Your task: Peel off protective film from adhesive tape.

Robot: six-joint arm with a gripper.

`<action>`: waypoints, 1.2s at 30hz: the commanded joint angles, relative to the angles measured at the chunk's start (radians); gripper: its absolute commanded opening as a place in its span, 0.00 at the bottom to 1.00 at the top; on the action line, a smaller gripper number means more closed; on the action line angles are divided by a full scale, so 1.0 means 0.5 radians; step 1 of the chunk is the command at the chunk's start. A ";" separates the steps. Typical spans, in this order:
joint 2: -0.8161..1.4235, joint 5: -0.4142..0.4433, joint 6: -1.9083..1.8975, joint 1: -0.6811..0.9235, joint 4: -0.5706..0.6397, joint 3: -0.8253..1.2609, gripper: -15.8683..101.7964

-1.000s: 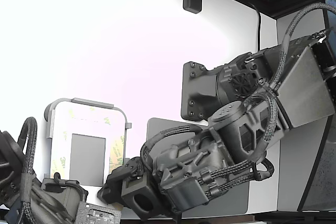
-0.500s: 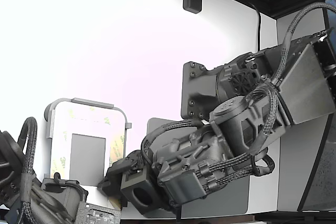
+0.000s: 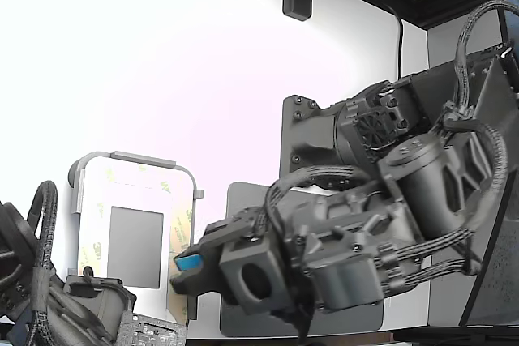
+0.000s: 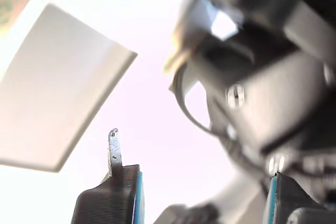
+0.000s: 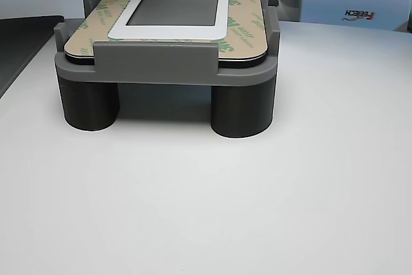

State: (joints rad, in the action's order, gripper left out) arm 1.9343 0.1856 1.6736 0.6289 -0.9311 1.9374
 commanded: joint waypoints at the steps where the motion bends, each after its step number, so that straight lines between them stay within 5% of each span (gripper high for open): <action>1: 0.313 -0.009 -0.110 -0.018 -0.209 0.040 0.92; 3: 0.472 0.006 -0.150 -0.021 -0.227 0.107 0.98; 7: 0.724 0.067 -0.374 -0.031 -0.383 0.172 0.95; 12: 1.049 0.089 -0.853 -0.147 -0.261 0.368 0.98; 14: 1.144 0.095 -1.408 -0.221 -0.150 0.362 0.93; 16: 1.221 0.129 -1.960 -0.423 -0.049 0.350 0.98; 24: 1.595 -0.439 -3.458 -1.531 -0.249 0.488 0.98; 36: 2.040 -0.785 -3.378 -1.761 -0.071 1.338 0.98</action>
State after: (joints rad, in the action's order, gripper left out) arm 2.9023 -0.1871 -0.0828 -0.2332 -0.9679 2.5633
